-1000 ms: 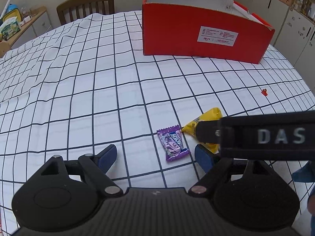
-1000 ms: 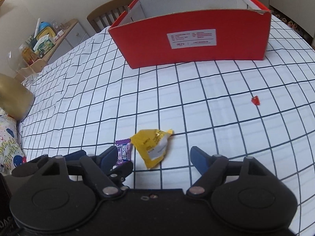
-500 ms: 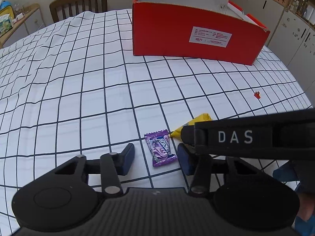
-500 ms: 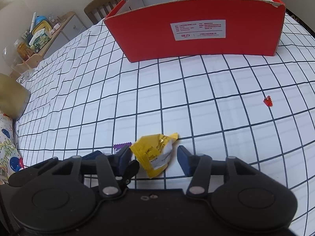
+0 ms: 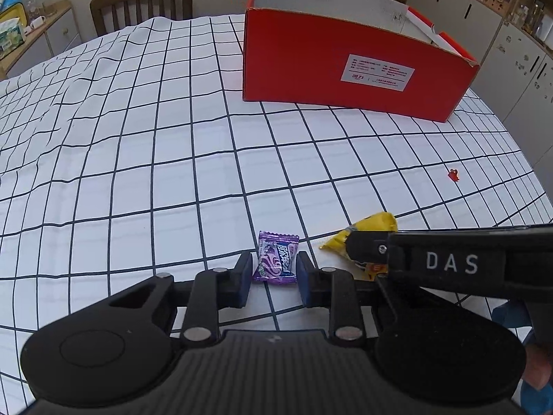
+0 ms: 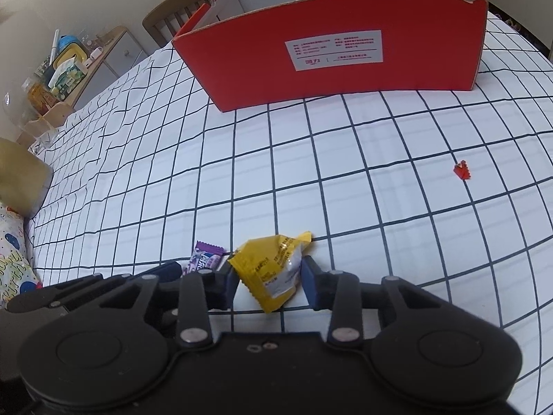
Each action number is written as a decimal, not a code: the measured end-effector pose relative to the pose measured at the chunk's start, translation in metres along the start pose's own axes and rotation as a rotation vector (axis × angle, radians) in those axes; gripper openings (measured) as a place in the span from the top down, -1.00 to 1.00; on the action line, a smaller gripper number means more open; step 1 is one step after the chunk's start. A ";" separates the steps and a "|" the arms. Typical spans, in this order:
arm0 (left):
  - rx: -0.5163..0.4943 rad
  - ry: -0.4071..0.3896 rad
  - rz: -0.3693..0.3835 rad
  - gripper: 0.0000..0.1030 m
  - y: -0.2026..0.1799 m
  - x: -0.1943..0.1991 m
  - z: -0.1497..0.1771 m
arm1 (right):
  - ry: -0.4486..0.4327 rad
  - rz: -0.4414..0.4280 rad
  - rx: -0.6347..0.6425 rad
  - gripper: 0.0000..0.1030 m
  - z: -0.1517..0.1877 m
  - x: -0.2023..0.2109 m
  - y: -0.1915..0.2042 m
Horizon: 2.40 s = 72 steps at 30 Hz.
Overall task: Organize snacks
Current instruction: 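Grasp the yellow M&M's bag with the right tool while the left tool grasps the purple candy, then lift and carry the M&M's bag and purple candy over the red box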
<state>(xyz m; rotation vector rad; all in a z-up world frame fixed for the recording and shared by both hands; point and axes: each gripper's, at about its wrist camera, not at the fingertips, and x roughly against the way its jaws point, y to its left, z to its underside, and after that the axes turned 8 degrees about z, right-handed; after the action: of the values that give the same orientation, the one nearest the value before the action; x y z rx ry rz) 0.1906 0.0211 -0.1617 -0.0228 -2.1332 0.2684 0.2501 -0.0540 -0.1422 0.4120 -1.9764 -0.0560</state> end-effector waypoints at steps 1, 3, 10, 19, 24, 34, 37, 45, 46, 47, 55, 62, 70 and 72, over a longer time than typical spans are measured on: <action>-0.001 0.000 0.002 0.49 0.000 0.001 0.000 | -0.003 0.003 0.002 0.32 0.001 0.002 0.000; -0.012 -0.002 0.001 0.49 -0.002 0.003 0.001 | -0.006 0.001 0.000 0.32 0.002 0.005 -0.002; -0.011 -0.003 0.013 0.50 -0.002 0.012 0.003 | -0.031 0.007 0.009 0.33 0.009 0.020 -0.002; 0.015 -0.007 0.031 0.51 0.007 0.027 0.011 | -0.055 0.020 -0.015 0.33 0.019 0.041 -0.011; 0.027 0.013 0.037 0.51 0.010 0.036 0.017 | -0.069 0.025 0.000 0.33 0.026 0.057 -0.012; 0.094 0.031 0.075 0.51 0.016 0.063 0.026 | -0.092 0.036 0.086 0.33 0.044 0.088 -0.005; 0.094 0.017 0.081 0.51 0.013 0.075 0.027 | -0.107 0.041 0.089 0.33 0.047 0.097 -0.007; 0.075 -0.035 0.096 0.51 -0.002 0.101 0.021 | -0.141 0.044 0.101 0.33 0.048 0.121 -0.010; 0.073 -0.042 0.101 0.51 -0.004 0.103 0.019 | -0.146 0.046 0.105 0.33 0.047 0.124 -0.010; 0.073 -0.049 0.106 0.51 -0.006 0.106 0.017 | -0.152 0.046 0.107 0.33 0.047 0.126 -0.010; 0.059 -0.100 0.146 0.51 -0.023 0.121 -0.009 | -0.215 0.050 0.144 0.33 0.031 0.148 -0.013; 0.018 -0.168 0.162 0.51 -0.042 0.130 -0.043 | -0.248 0.042 0.152 0.33 0.011 0.155 -0.021; -0.038 -0.242 0.167 0.51 -0.066 0.135 -0.087 | -0.311 0.063 0.169 0.33 -0.024 0.164 -0.033; -0.048 -0.258 0.164 0.51 -0.070 0.134 -0.098 | -0.326 0.068 0.175 0.33 -0.034 0.166 -0.036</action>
<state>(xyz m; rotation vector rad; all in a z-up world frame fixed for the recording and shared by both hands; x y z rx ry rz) 0.2046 -0.0135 0.0147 -0.2017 -2.3986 0.3305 0.2273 -0.1342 0.0091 0.4708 -2.3257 0.0996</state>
